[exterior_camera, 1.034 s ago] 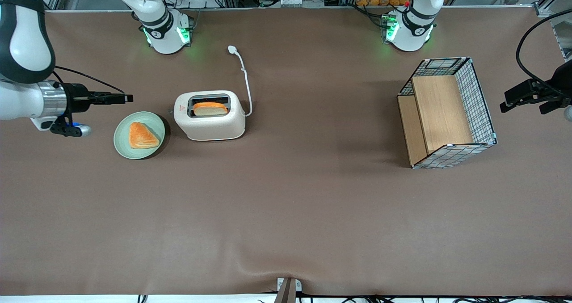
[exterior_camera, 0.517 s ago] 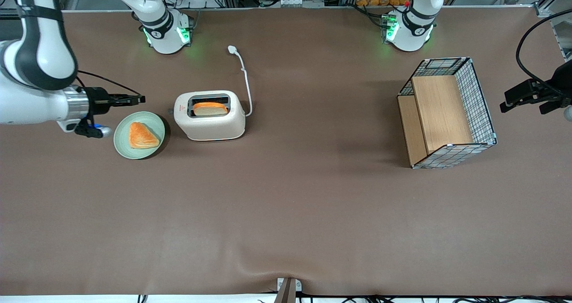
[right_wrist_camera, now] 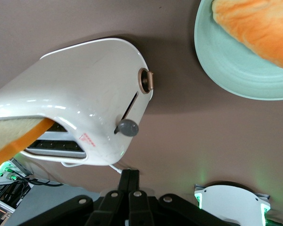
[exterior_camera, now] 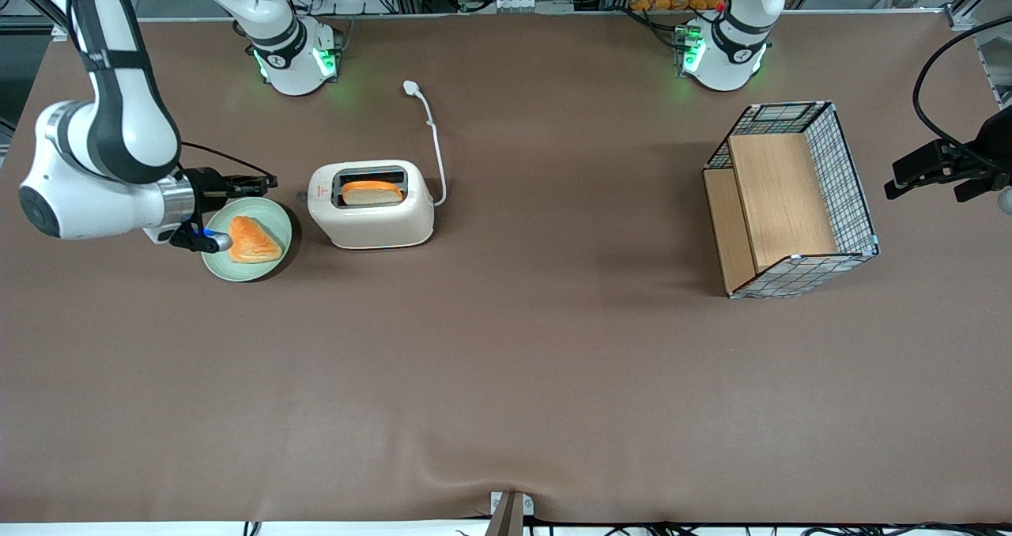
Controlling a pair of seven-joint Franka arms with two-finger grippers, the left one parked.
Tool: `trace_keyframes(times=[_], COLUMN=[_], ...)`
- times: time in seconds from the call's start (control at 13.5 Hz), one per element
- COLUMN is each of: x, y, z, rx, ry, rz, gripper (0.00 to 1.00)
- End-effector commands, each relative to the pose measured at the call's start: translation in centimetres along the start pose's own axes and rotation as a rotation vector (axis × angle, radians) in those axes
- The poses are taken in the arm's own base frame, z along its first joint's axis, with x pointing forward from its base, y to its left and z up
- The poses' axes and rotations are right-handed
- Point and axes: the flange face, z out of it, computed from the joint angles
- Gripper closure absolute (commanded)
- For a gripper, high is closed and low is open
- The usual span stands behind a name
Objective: Press toaster button with right arm
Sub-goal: 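Lower the right gripper over the toaster's grey lever beside the plate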
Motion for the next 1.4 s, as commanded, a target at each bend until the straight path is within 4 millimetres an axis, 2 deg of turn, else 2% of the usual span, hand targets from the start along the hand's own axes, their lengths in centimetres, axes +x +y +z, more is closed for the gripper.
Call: trace_keyframes(times=[0.0, 0.44, 1.33], x=[1.2, 2.7, 5.7], y=[0.2, -0.7, 1.7], z=[1.3, 3.2, 6.8], rx=[0.037, 0.050, 0.104], ry=[-0.010, -0.012, -0.065], rz=[0.016, 0.020, 0.071], gripper=[1.00, 1.00, 1.00])
